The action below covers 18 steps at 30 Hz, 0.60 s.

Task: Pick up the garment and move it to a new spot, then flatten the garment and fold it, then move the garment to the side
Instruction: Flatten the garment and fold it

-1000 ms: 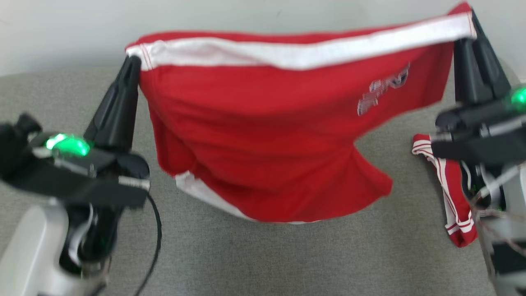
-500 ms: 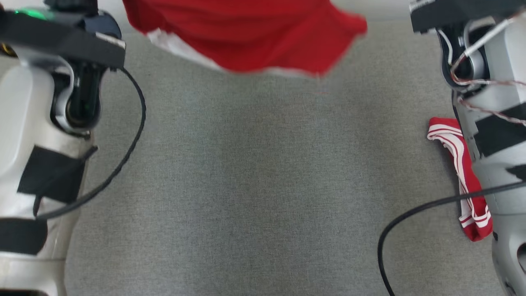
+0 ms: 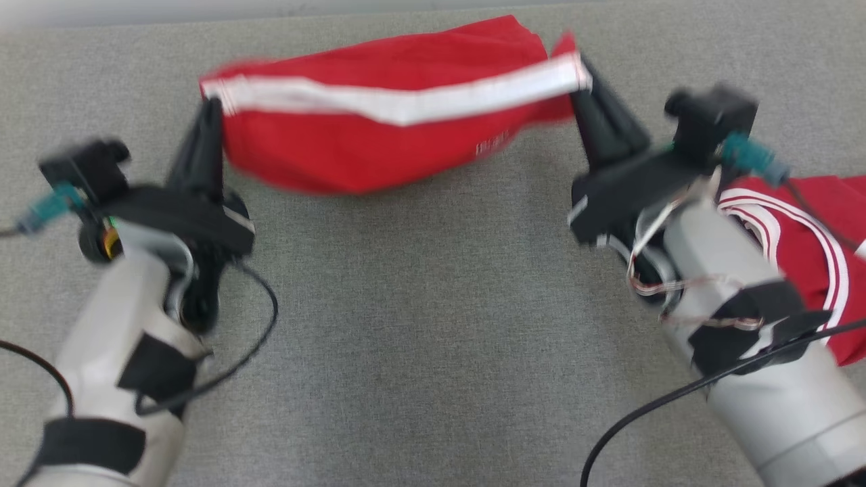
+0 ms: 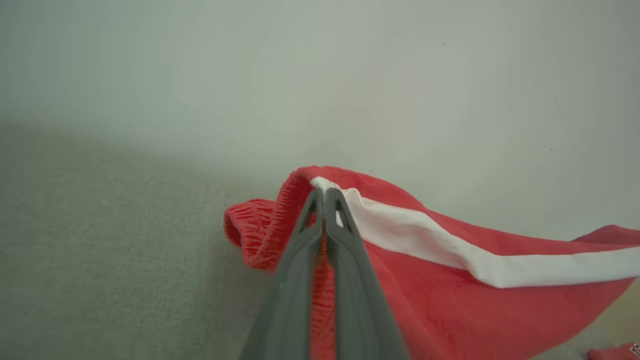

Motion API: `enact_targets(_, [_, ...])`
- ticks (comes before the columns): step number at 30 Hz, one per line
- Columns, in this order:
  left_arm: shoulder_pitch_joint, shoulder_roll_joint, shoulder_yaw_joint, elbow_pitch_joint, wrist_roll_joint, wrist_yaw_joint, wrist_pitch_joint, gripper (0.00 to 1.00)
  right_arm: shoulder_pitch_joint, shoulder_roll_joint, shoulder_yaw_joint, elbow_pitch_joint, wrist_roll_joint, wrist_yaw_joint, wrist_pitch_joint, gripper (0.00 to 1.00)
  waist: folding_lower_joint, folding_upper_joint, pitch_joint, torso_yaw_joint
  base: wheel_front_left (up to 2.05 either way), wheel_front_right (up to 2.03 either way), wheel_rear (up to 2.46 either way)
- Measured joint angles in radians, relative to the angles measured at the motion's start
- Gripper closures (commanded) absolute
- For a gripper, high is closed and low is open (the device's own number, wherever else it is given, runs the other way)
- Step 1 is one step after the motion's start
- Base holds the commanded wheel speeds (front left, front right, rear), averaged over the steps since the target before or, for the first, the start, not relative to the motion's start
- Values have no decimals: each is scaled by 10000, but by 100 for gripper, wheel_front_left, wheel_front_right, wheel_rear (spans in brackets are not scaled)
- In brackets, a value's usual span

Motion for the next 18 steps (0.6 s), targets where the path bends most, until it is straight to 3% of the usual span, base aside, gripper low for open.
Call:
enact_targets(9, [1470, -476, -466, 1181, 111, -52, -182, 100, 1762, 113, 671, 853, 1386, 0, 0, 100, -1, -1, -67, 42, 0, 0, 0])
enact_targets(18, [3323, -527, -320, -71, 583, -81, -274, 100, 3893, -293, 600, -159, 2403, 0, -2, 100, -3, -4, -367, 59, 0, 0, 0])
